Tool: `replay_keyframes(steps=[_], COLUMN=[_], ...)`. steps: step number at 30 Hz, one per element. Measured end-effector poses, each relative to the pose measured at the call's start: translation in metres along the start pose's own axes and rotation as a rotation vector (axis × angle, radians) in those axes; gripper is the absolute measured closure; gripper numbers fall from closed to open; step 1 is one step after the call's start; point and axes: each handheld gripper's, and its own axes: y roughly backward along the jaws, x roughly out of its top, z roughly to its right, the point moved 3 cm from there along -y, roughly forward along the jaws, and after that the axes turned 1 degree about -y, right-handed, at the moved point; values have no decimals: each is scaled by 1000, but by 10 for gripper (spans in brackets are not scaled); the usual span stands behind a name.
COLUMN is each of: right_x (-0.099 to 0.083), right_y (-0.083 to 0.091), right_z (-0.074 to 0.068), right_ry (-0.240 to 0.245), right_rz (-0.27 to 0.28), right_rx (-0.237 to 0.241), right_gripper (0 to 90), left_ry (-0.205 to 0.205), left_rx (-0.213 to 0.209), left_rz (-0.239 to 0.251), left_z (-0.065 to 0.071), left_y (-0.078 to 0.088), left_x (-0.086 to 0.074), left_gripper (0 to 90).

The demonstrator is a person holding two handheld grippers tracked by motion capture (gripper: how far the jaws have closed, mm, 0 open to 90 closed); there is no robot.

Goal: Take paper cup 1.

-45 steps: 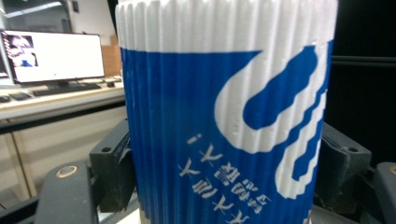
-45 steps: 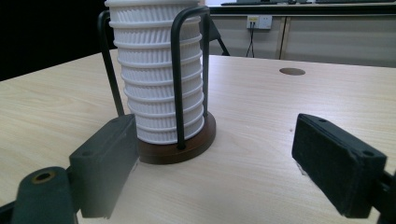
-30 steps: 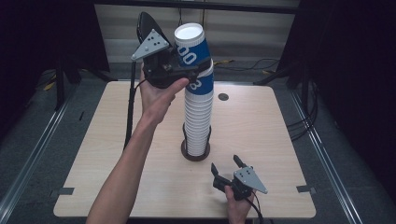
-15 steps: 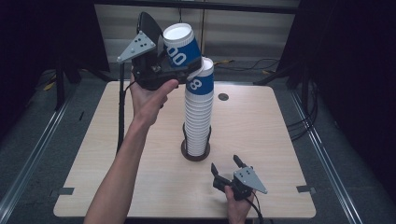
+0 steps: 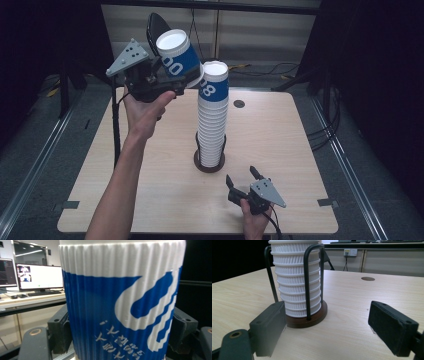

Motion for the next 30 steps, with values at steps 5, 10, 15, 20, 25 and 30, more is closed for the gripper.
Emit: replay_keyframes(steps=[5,10,15,20,25,30], right_x=[0,0,0,0,0,0], right_y=[0,0,0,-1,-1,-2], right_z=[0,0,0,0,0,-2], right_ry=[0,2,2,3,4,23], right_rz=[-2,-5,-5,-7,-8,-19], right_rx=[-1,-2,-2,1,0,-10], right_gripper=[144,145,145,144,145,145], left_ry=[5,32,37,40,48,57], left_rx=[-1,-5,-1,-5,-14,-12], left_rz=[-1,-17,-41,-64,-74,-100], left_z=[-7,-9,-9,-7,-6,-3], left_y=[10,17,20,25,29,32], left_x=[-3,-11,-20,-34,-44,-61], left_gripper=[223,223,222,222,222,220])
